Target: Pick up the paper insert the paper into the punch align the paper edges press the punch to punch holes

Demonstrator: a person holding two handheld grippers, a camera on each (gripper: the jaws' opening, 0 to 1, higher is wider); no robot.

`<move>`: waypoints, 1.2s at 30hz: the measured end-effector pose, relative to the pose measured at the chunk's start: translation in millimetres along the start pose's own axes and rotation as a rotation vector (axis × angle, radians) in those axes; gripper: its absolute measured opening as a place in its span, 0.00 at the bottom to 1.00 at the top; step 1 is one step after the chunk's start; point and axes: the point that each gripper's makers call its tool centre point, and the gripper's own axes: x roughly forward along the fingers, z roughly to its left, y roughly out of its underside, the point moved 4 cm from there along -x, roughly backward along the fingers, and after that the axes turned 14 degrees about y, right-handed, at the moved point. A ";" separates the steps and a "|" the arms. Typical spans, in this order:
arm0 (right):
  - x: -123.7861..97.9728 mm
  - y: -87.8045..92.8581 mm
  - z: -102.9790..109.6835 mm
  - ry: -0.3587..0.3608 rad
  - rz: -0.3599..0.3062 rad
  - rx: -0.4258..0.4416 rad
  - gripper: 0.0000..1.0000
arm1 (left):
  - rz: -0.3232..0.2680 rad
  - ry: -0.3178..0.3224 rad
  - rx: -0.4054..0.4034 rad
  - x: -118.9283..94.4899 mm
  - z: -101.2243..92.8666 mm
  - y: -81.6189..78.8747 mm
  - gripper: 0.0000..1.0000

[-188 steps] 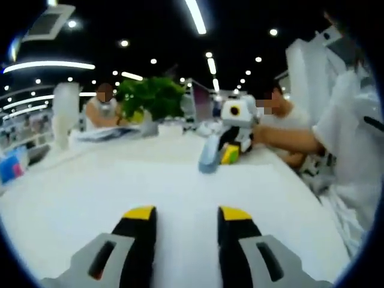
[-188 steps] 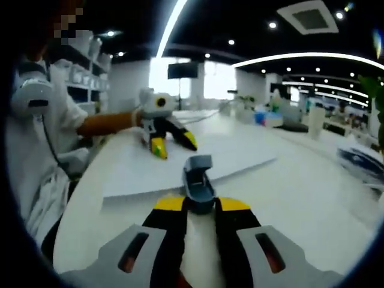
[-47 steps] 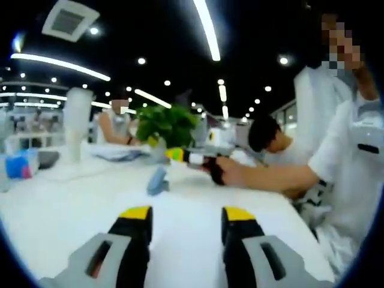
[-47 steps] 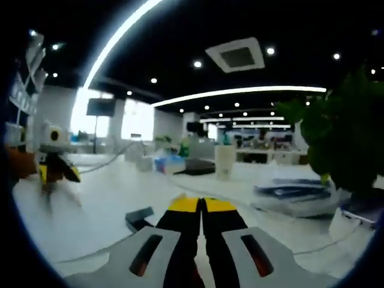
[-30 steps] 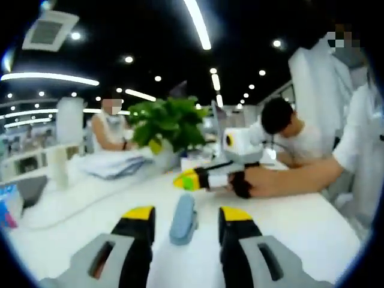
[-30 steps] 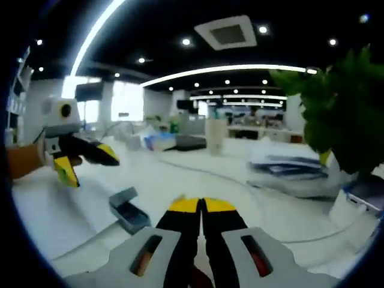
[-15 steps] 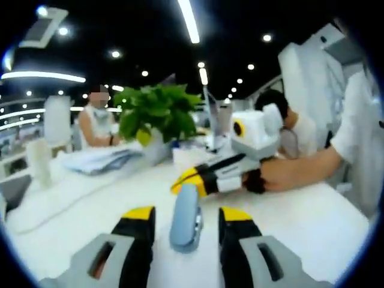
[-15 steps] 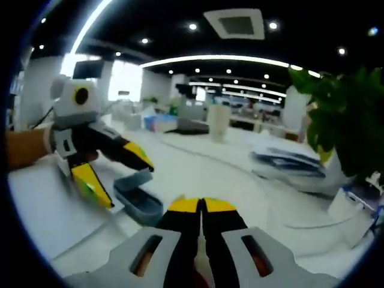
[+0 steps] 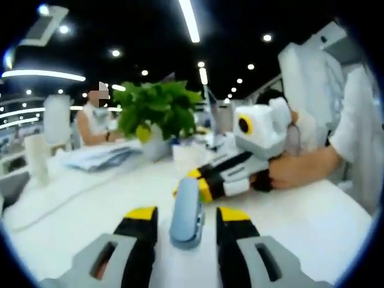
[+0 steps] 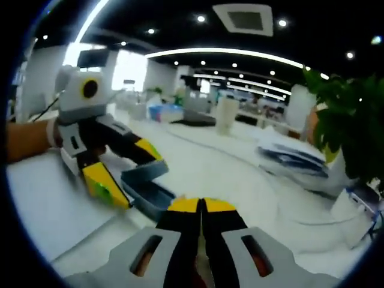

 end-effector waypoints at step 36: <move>-24.7 -73.1 7.1 -0.033 -0.329 0.035 0.05 | 0.038 -0.031 0.023 6.8 6.0 9.0 0.25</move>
